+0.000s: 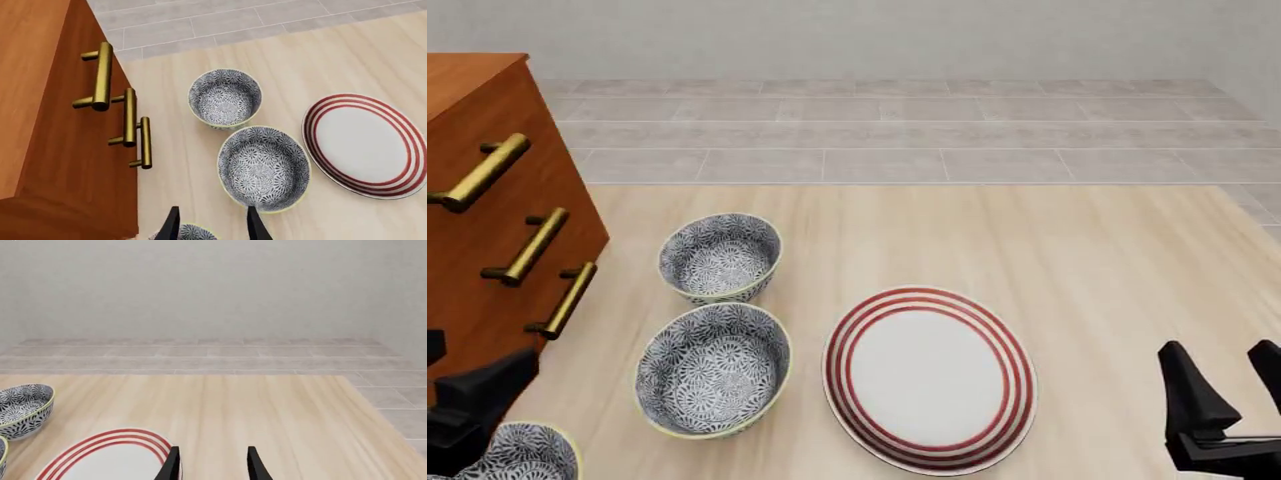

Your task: Put the bowl at the front on the plate.

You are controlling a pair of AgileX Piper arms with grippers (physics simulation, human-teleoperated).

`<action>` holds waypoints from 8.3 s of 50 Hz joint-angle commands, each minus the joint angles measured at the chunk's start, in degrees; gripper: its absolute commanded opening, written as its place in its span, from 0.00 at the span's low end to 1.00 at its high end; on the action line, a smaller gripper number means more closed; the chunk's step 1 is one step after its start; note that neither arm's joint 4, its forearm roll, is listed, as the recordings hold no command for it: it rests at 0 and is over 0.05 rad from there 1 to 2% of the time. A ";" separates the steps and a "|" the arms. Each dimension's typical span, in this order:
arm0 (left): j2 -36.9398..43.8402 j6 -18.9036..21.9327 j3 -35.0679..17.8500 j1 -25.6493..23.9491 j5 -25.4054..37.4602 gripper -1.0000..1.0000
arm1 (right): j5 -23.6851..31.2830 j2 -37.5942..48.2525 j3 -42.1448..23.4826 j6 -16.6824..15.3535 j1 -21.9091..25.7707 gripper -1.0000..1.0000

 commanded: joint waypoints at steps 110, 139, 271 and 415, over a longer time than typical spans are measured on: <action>3.43 -10.45 13.25 2.46 3.63 1.00 | -2.05 2.41 -0.05 0.36 -0.46 1.00; 3.74 -12.92 15.03 1.96 3.43 1.00 | -2.13 2.43 0.00 0.47 -0.68 1.00; 2.75 -16.99 23.50 0.18 4.07 1.00 | -2.86 3.35 -0.04 0.89 -1.14 1.00; 13.57 15.45 -6.43 -6.92 -10.92 0.00 | -3.39 3.92 -0.03 1.02 -1.55 1.00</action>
